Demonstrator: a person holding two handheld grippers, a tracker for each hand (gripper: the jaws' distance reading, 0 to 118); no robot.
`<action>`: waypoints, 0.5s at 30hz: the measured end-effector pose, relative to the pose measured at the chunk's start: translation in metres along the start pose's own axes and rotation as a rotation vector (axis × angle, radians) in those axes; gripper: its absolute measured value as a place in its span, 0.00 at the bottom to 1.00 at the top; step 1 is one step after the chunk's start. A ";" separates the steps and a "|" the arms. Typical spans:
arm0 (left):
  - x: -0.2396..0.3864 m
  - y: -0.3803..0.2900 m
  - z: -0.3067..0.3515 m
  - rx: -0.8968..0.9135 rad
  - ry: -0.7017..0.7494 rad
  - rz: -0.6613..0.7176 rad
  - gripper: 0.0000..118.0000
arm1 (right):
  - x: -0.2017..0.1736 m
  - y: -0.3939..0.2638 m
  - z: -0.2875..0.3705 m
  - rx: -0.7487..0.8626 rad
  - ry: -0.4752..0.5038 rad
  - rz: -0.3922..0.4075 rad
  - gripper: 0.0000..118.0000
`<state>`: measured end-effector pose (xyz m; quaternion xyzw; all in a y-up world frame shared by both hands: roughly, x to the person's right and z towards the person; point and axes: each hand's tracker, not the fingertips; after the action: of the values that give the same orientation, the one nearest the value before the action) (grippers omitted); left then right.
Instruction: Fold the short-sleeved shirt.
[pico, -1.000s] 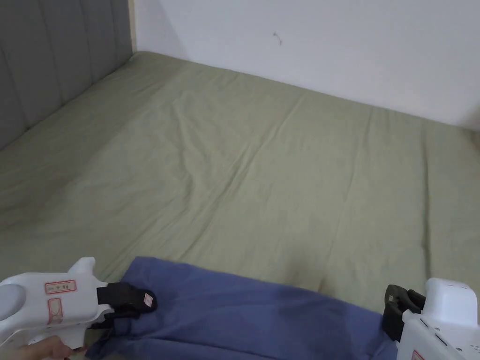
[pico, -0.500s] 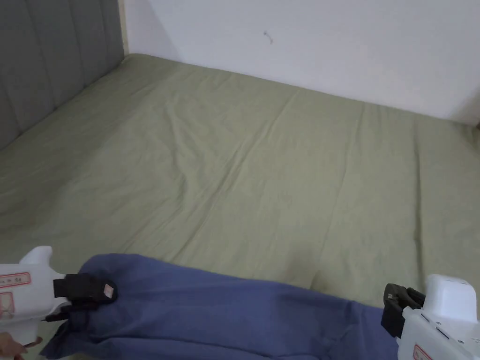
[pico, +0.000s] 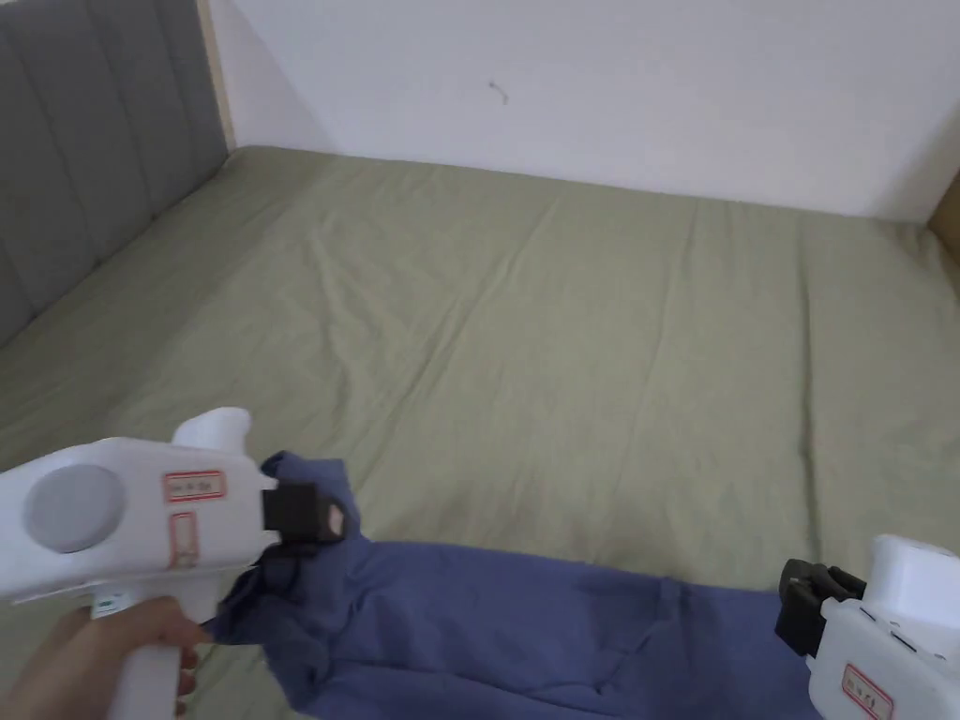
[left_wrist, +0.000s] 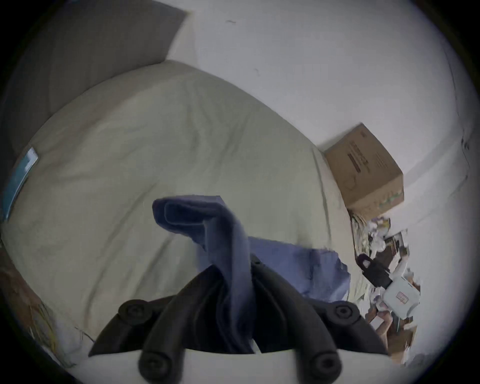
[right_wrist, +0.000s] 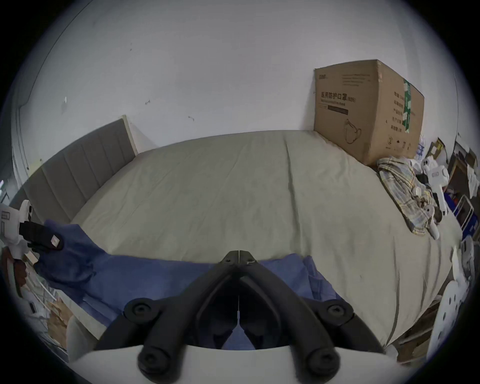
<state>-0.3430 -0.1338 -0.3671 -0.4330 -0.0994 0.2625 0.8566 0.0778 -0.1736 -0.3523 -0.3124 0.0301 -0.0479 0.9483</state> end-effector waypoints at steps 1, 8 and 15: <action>0.015 -0.002 -0.010 -0.030 -0.028 -0.027 0.05 | 0.004 0.000 0.002 0.003 0.000 -0.005 0.01; 0.094 -0.033 -0.105 -0.183 -0.049 -0.164 0.25 | 0.035 -0.004 0.014 0.014 -0.015 -0.067 0.01; 0.114 -0.053 -0.127 -0.270 -0.122 -0.202 0.90 | 0.055 -0.012 0.022 0.014 -0.036 -0.093 0.01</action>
<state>-0.1774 -0.1860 -0.4081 -0.5153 -0.2286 0.1851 0.8050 0.1339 -0.1758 -0.3290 -0.3074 -0.0021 -0.0864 0.9476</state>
